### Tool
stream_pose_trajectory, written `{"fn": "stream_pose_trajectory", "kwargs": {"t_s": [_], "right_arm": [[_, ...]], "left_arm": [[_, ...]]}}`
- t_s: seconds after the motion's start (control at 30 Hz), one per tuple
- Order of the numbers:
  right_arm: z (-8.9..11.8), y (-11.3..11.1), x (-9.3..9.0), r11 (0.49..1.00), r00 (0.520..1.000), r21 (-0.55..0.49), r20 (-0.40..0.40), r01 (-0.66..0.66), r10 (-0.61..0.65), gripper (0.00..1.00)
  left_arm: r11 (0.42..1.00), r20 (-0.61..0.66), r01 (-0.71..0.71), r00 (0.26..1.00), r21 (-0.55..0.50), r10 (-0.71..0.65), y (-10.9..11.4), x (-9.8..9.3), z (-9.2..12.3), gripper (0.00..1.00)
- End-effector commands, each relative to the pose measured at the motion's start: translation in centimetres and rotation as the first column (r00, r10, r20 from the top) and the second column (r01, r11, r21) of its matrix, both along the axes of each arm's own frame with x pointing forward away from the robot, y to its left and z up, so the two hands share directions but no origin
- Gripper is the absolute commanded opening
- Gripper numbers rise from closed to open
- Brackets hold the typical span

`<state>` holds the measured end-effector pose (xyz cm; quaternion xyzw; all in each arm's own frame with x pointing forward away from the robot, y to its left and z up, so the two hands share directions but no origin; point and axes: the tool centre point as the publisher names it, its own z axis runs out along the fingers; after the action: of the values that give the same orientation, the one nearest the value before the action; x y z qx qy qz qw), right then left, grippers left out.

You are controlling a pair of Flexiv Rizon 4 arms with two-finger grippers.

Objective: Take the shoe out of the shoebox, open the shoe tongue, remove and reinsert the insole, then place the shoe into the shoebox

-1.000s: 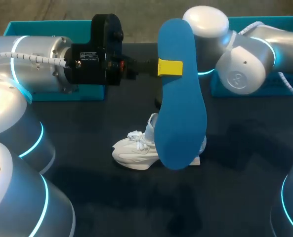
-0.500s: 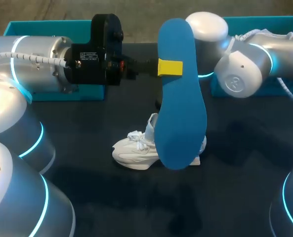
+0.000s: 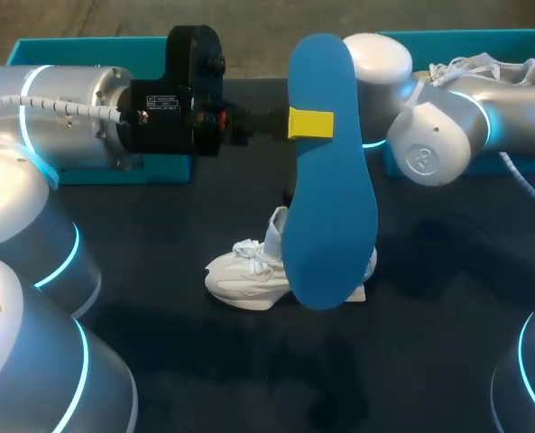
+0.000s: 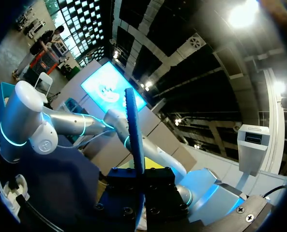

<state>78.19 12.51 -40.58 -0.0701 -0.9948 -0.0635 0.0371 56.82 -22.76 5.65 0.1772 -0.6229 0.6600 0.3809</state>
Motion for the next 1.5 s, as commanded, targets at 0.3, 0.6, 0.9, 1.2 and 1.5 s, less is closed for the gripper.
{"fn": "stream_pose_trajectory", "kwargs": {"t_s": [0.3, 0.6, 0.9, 1.2, 1.5], "right_arm": [[0.9, -0.4, -1.3, 0.996, 0.993, 0.033, -0.086, 0.086, -0.083, 0.0], [3.8, -0.6, -2.3, 0.957, 0.942, 0.054, -0.205, 0.283, -0.267, 0.0], [4.4, -0.6, -4.1, 0.827, 0.806, 0.038, -0.254, 0.561, -0.535, 0.0], [4.9, 0.1, -4.2, 0.848, 0.839, 0.088, -0.228, 0.522, -0.493, 0.0], [4.9, 0.1, -4.2, 0.848, 0.839, 0.088, -0.228, 0.522, -0.493, 0.0]], "left_arm": [[1.0, -0.001, -0.003, 1.0, -0.001, 0.003, 0.0, -0.2, -0.2, 0.0], [1.0, -0.001, -0.003, 1.0, -0.001, 0.003, 0.0, -0.2, -0.2, 0.0], [1.0, -0.001, -0.003, 1.0, -0.001, 0.003, 0.0, -0.2, -0.2, 0.0], [1.0, -0.001, -0.003, 1.0, -0.001, 0.003, 0.0, -0.2, -0.2, 0.0], [1.0, -0.001, -0.003, 1.0, -0.001, 0.003, 0.0, -0.2, -0.2, 0.0]]}}
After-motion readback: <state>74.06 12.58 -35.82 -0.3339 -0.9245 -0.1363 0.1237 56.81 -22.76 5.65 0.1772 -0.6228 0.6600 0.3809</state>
